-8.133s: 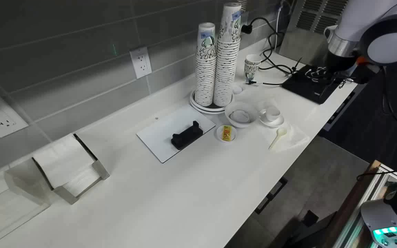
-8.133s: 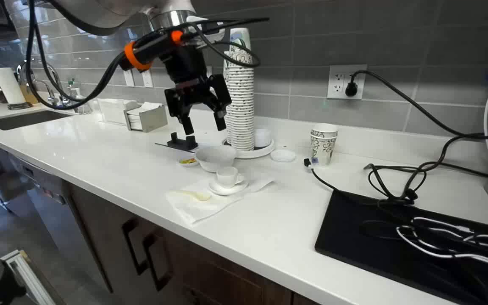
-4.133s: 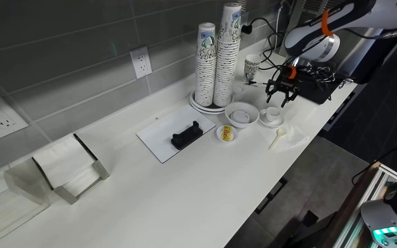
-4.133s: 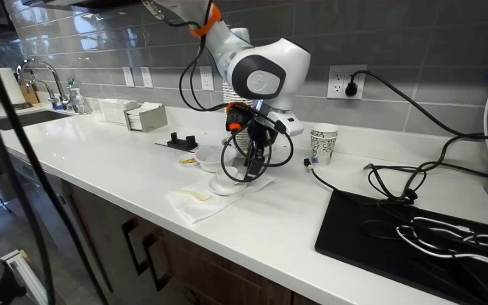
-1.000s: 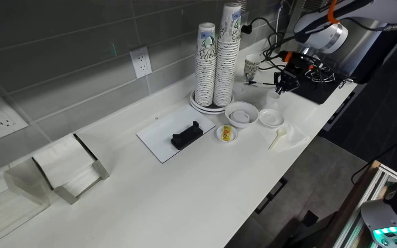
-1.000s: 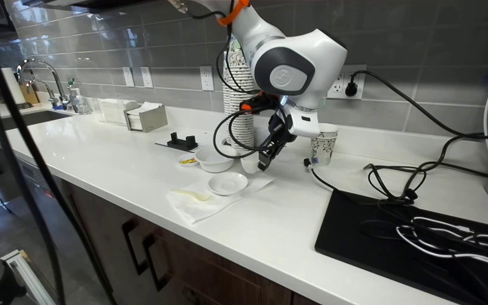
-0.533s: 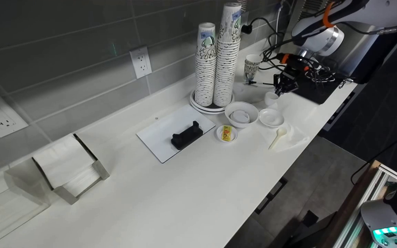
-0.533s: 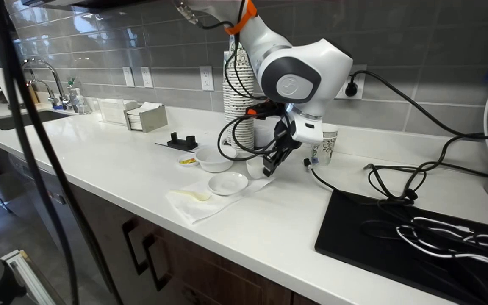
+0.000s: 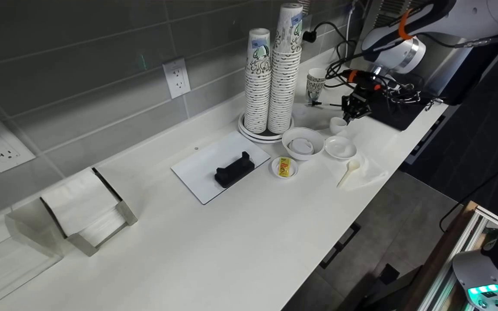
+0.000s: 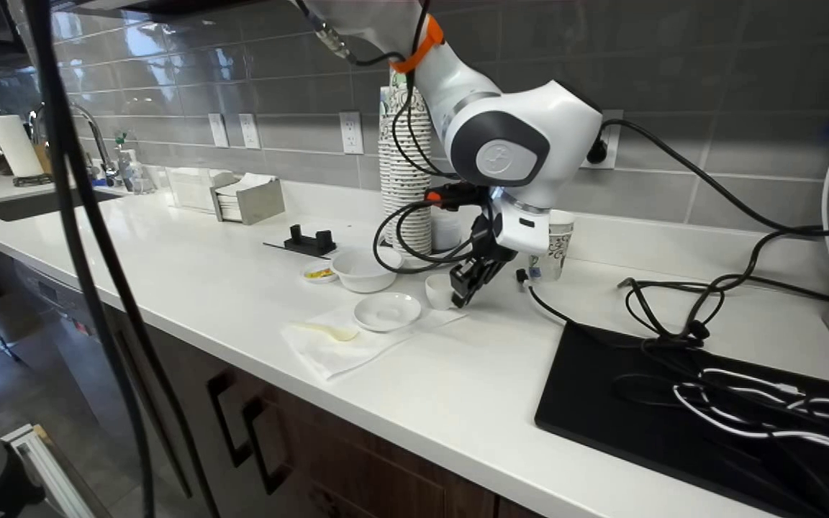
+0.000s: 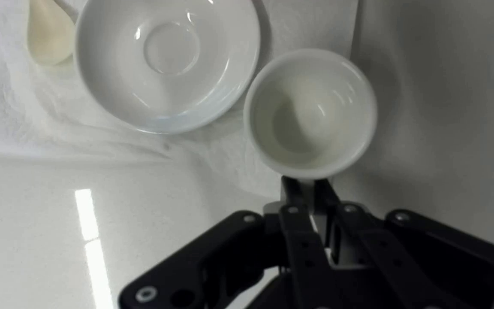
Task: Pick up the white tea cup and put it on the kitchen counter
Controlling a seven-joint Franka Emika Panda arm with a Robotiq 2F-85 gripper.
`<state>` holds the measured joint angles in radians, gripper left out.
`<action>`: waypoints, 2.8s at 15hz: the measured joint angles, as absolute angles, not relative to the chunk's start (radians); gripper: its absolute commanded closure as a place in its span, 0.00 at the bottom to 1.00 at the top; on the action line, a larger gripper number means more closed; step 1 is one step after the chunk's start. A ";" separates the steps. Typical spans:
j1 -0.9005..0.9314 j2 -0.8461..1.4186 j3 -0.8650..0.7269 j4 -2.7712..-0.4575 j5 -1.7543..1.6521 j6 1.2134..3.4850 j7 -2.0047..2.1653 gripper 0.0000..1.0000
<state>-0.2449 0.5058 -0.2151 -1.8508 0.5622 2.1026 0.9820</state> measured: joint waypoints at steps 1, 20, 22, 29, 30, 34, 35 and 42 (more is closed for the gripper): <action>-0.245 0.511 -0.215 -1.848 0.561 2.103 0.993 0.97; -0.203 0.448 -0.222 -1.895 0.377 2.103 1.055 0.00; -0.189 0.399 -0.225 -1.940 0.332 2.109 1.053 0.00; -0.104 0.154 -0.247 -2.226 0.000 2.322 1.110 0.00; -0.095 0.115 -0.244 -2.269 -0.062 2.330 1.112 0.00; -0.090 -0.035 -0.210 -2.433 -0.175 2.324 1.014 0.00; -0.092 -0.070 -0.207 -2.467 -0.180 2.315 0.965 0.00; -0.197 -0.275 -0.211 -2.606 -0.195 2.175 0.513 0.00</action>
<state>-0.1967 -0.2748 -0.2113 -2.6065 -0.1953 2.1748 0.5135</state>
